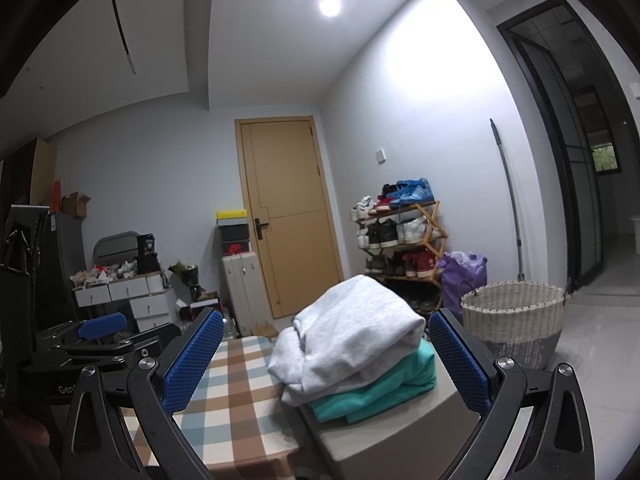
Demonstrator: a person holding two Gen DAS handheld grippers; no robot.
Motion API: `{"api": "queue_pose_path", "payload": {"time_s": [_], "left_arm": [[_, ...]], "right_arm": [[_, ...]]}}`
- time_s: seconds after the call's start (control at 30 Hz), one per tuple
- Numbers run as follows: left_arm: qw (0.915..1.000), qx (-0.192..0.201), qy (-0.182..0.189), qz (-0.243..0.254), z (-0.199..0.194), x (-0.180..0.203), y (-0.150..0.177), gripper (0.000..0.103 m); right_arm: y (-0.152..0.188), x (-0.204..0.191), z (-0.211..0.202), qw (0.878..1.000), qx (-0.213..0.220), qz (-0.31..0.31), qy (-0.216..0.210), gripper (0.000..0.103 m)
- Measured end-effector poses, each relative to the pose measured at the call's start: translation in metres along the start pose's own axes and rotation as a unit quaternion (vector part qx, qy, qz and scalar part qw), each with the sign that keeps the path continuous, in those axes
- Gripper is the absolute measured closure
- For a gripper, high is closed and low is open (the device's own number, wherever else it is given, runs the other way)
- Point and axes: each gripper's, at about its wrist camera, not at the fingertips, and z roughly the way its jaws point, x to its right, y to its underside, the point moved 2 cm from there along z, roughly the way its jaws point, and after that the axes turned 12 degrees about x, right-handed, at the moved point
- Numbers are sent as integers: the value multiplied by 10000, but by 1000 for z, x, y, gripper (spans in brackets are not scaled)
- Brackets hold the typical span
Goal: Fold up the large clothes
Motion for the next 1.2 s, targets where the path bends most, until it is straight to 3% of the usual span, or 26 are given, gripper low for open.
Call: {"api": "queue_pose_path", "payload": {"time_s": [1.2], "left_arm": [[10000,-3,49,55,2,9,4,1]], "right_arm": [[9,4,3,9996,-213,168,-40,0]]}}
